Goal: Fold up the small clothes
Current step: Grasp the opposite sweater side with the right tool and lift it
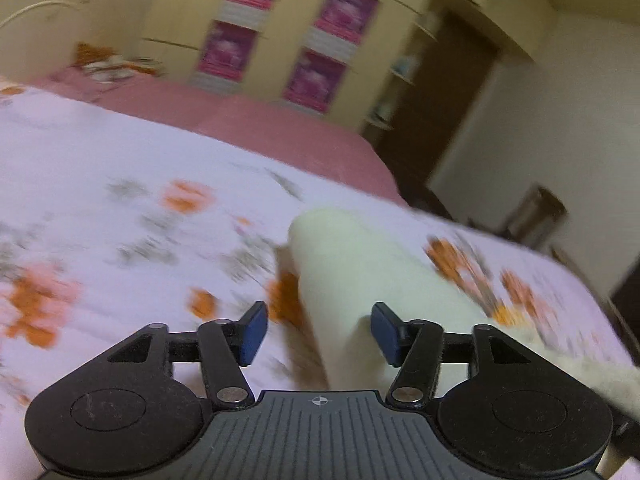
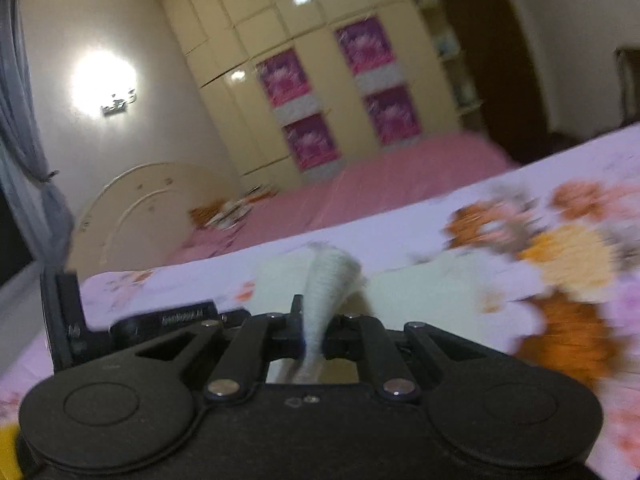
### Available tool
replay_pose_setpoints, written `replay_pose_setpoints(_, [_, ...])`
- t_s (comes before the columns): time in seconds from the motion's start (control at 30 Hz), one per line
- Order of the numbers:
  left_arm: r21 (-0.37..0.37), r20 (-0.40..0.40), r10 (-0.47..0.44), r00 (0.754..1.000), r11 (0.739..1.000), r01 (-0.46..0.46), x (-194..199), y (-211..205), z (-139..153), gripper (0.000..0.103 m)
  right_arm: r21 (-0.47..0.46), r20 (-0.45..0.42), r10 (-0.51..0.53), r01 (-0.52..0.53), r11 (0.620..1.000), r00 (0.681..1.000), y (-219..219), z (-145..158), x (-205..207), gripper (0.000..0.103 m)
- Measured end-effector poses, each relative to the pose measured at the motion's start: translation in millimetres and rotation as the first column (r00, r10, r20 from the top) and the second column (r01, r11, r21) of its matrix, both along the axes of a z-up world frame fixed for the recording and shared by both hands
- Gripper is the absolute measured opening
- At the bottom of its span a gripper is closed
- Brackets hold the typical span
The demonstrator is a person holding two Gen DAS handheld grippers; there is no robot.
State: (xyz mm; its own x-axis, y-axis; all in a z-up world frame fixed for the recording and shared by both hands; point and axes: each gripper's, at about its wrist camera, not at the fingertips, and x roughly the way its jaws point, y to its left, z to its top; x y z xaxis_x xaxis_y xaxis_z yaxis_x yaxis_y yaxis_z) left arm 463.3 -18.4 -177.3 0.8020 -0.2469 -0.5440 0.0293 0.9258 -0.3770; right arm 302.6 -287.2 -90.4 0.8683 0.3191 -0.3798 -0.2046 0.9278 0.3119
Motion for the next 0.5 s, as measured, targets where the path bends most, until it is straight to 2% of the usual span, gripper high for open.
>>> replay_pose_setpoints(0.03, [0.006, -0.009, -0.022, 1.0, 1.0, 0.022, -3, -8, -3, 0.069, -0.022, -0.01, -0.042, 0.042, 0.999, 0.999, -7, -7, -11, 0.007])
replay_pose_setpoints(0.1, [0.052, -0.033, -0.049, 0.998, 0.997, 0.05, -7, -21, -11, 0.072, -0.067, -0.088, -0.115, 0.109, 0.992, 0.989, -20, -30, -20, 0.008])
replay_pose_setpoints(0.17, [0.078, -0.037, -0.063, 0.997, 0.995, 0.066, -12, -25, -15, 0.072, -0.004, -0.244, -0.099, 0.101, 0.995, 0.965, -33, -54, -13, 0.012])
replay_pose_setpoints(0.2, [0.089, -0.034, -0.066, 0.997, 0.994, 0.069, -13, -26, -14, 0.073, 0.031, -0.276, -0.095, 0.107, 0.994, 0.956, -38, -59, -12, 0.018])
replay_pose_setpoints(0.27, [0.11, -0.032, -0.078, 0.996, 0.991, 0.081, -16, -25, -11, 0.073, 0.064, -0.257, -0.108, 0.128, 0.99, 0.96, -48, -52, -17, 0.023])
replay_pose_setpoints(0.37, [0.124, -0.035, -0.097, 0.995, 0.987, 0.101, -18, -20, -9, 0.073, 0.067, -0.216, -0.132, 0.15, 0.986, 0.967, -61, -32, -17, 0.03])
replay_pose_setpoints(0.5, [0.098, -0.043, -0.08, 0.996, 0.992, 0.084, -10, -16, 0, 0.073, 0.062, -0.204, -0.126, 0.142, 0.988, 0.971, -74, -20, 13, 0.037])
